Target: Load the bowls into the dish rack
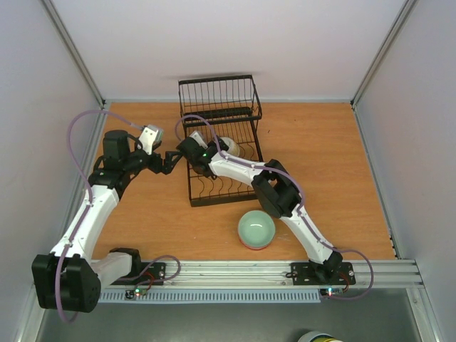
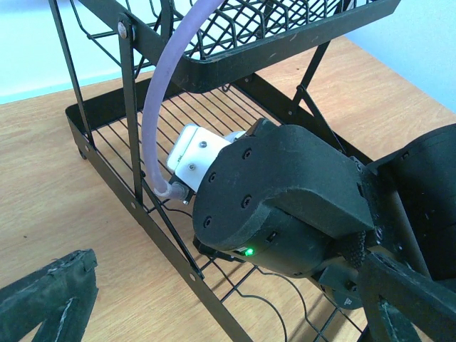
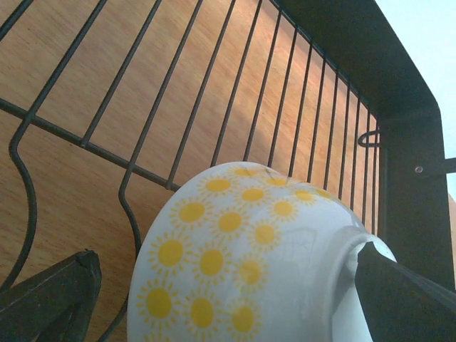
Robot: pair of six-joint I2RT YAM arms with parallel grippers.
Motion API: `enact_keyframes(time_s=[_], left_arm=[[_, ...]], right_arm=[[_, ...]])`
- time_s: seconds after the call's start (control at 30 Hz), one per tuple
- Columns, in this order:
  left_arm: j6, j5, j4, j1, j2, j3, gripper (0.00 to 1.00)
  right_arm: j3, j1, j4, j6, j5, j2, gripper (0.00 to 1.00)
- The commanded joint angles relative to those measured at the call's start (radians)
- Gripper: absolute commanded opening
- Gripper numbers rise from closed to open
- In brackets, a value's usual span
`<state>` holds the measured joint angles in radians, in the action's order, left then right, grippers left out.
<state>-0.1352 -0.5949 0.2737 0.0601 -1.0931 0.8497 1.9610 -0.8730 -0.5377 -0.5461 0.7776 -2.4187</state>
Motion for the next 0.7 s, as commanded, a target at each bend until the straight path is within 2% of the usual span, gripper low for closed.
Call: enact_keyframes(time_s=[0.0,0.67], left_arm=[[-0.006,-0.009,-0.039,-0.001,-0.008,-0.011,0.99],[-0.001,-0.013,-0.037,-0.002,-0.004,-0.011,0.99]], right_arm=[[0.003,-0.008,-0.115,0.031,0.032,-0.029,0.99],[-0.067,-0.007,-0.146,0.067,0.092,0.034,0.99]])
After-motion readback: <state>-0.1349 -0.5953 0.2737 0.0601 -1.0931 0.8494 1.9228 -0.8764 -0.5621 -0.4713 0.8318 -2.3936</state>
